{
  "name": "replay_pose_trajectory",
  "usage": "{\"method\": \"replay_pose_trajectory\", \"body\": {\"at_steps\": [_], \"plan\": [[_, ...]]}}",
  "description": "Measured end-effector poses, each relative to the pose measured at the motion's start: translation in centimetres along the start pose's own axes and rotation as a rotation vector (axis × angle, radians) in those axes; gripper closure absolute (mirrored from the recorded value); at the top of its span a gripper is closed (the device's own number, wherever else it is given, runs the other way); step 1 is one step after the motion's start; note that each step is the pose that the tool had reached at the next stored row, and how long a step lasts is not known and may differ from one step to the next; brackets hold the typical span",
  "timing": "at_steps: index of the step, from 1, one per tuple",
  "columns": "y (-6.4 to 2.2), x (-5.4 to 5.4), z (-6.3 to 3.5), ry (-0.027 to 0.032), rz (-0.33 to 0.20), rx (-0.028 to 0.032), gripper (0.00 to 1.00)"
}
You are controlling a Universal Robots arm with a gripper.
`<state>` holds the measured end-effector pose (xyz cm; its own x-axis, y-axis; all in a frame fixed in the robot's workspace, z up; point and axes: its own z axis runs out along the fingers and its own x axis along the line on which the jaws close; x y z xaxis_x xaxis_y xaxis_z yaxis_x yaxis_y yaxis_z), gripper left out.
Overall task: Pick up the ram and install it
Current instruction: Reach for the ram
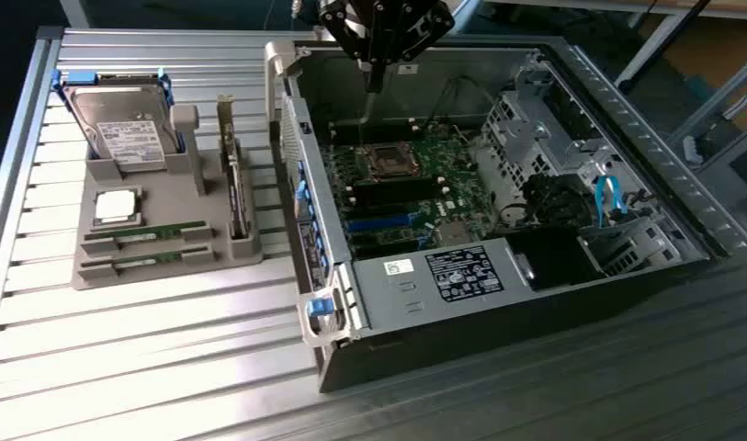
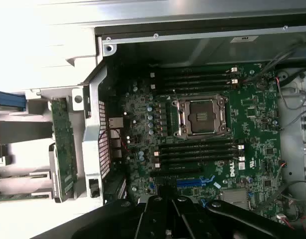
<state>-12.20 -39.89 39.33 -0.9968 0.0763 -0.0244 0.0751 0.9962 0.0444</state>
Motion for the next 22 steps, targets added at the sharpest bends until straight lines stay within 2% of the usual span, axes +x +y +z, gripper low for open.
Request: {"method": "replay_pose_trajectory", "body": {"at_steps": [14,22], "plan": [[0.00,0.0,0.00,-0.0001,0.000,-0.0001,0.90],[-0.11,1.4,-0.04,0.0000,0.000,0.0000,0.90]]}}
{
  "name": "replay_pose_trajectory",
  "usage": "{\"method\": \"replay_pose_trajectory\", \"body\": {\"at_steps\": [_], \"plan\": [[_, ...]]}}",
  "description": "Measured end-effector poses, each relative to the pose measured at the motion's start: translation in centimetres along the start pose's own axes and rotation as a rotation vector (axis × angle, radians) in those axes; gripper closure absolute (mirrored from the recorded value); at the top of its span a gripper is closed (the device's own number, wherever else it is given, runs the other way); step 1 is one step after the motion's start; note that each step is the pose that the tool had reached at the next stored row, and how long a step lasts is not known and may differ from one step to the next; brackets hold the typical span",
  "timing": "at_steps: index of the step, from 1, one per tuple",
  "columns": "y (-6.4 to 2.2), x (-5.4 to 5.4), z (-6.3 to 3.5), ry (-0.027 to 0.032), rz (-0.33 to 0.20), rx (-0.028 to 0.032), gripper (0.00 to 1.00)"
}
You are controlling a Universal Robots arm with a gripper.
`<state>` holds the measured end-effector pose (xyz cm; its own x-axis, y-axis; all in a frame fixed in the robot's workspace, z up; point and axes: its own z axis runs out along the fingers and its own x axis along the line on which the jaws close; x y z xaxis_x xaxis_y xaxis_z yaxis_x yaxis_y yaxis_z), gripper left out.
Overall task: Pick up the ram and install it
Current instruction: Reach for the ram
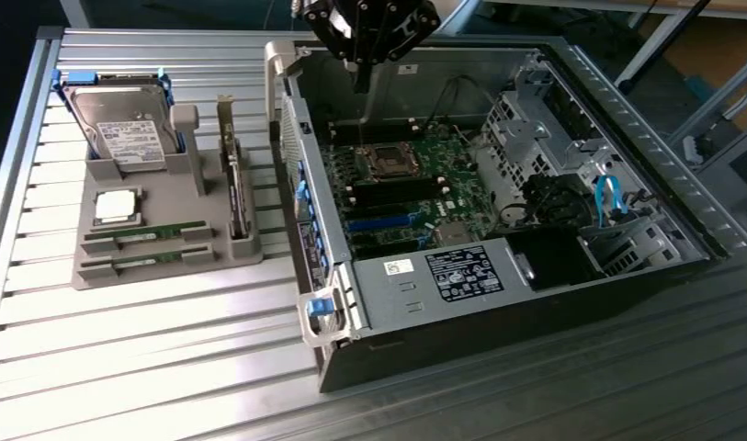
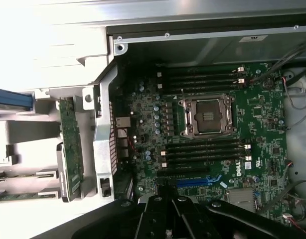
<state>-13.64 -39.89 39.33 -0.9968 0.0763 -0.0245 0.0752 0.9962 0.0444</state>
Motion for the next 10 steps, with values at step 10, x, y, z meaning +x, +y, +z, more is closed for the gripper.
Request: {"method": "replay_pose_trajectory", "body": {"at_steps": [10], "plan": [[-0.17,2.3,-0.06,0.0000,0.000,0.0000,0.90]]}}
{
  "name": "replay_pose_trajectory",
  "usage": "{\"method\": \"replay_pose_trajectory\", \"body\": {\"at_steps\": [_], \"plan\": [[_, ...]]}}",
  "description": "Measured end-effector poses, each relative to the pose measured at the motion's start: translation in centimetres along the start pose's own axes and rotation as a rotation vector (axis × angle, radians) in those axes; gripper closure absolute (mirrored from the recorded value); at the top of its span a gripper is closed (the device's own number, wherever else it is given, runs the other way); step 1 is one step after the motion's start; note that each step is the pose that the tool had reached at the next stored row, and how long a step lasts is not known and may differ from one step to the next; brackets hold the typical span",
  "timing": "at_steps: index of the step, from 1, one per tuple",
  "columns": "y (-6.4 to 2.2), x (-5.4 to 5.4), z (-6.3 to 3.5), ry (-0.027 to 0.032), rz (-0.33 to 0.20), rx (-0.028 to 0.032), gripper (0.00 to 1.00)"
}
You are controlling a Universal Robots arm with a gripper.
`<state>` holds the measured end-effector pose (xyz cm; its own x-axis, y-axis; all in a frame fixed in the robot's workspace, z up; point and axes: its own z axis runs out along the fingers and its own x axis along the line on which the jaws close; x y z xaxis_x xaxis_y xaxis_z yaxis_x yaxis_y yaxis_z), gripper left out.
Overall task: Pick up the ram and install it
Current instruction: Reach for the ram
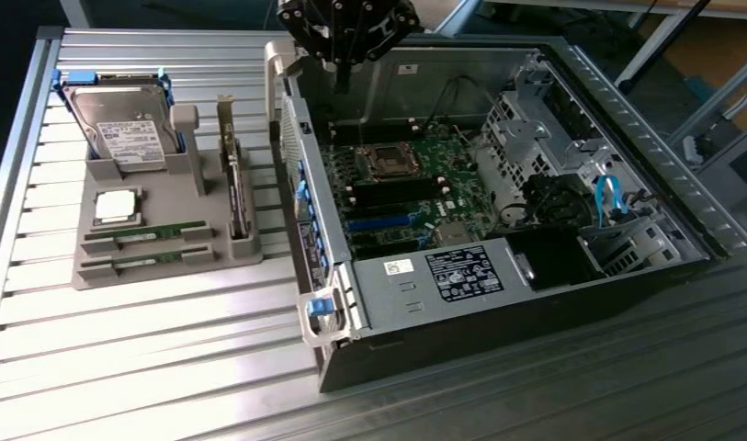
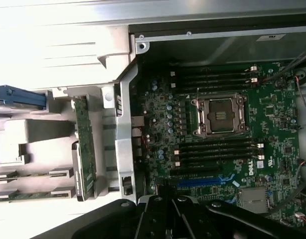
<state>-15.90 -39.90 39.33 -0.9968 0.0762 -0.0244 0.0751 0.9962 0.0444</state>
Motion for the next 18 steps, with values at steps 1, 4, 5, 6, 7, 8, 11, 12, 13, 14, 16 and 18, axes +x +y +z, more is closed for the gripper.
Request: {"method": "replay_pose_trajectory", "body": {"at_steps": [1,4,5,6,7,8,11,12,13,14,16,18], "plan": [[-0.01,0.2,0.00,-0.0001,0.000,-0.0001,0.90],[-0.07,0.9,-0.02,0.0000,0.000,-0.0001,0.90],[-0.09,1.2,-0.04,0.0001,0.000,0.0001,0.90],[-0.11,1.5,-0.05,0.0002,0.000,0.0001,0.90],[-0.13,1.8,-0.06,0.0004,0.000,0.0001,0.90],[-0.16,2.1,-0.06,0.0005,0.000,0.0000,0.90],[-0.24,3.2,-0.08,0.0008,0.000,0.0000,0.90],[-0.26,3.4,-0.09,0.0009,0.000,0.0001,0.90],[-0.27,3.6,-0.10,0.0010,0.000,0.0000,0.90],[-0.30,4.0,-0.11,0.0011,0.000,0.0001,0.90],[-0.36,4.9,-0.13,0.0015,0.000,0.0002,0.90],[-0.44,5.8,-0.15,0.0019,0.000,0.0001,0.90]]}}
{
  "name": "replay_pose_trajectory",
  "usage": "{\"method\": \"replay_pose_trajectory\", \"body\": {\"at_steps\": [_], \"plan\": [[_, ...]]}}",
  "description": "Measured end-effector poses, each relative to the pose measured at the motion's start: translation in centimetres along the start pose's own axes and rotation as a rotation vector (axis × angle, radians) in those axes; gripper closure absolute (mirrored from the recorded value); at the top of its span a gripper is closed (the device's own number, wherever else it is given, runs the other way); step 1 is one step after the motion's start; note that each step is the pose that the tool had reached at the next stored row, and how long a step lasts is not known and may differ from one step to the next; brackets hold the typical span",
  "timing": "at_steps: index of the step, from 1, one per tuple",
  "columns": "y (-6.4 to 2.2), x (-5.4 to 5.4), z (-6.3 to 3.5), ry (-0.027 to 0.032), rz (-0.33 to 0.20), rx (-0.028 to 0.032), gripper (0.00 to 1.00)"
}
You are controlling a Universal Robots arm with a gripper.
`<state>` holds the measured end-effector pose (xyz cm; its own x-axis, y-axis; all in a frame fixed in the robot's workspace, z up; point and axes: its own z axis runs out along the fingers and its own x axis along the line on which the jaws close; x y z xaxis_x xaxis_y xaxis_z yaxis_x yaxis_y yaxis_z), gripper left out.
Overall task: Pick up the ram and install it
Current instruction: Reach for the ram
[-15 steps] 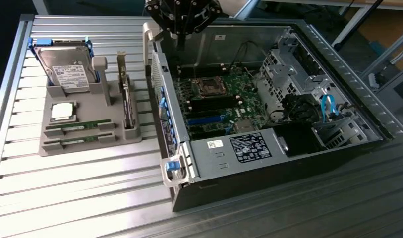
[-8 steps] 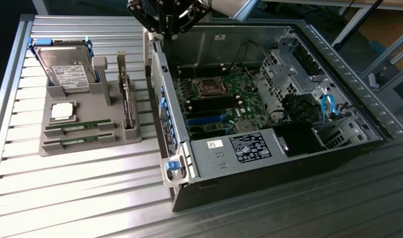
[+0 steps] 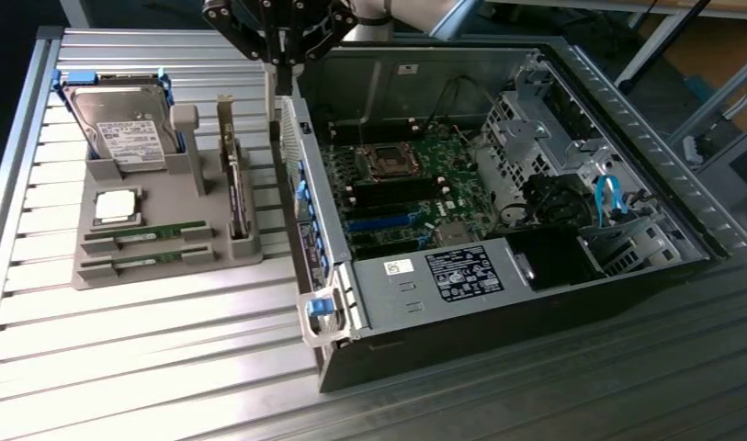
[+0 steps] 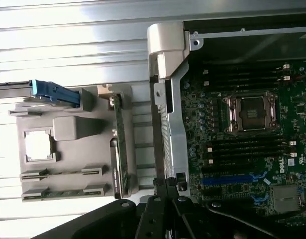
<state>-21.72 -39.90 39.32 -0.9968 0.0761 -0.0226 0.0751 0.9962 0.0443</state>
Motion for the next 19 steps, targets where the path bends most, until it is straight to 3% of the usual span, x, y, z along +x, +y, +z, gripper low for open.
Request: {"method": "replay_pose_trajectory", "body": {"at_steps": [8,13,19], "plan": [[-0.18,2.5,-0.06,0.0027,0.000,0.0003,0.90],[-0.40,5.4,-0.13,0.0063,0.000,0.0005,0.90],[-0.57,7.7,-0.19,0.0091,0.001,0.0007,0.90]]}}
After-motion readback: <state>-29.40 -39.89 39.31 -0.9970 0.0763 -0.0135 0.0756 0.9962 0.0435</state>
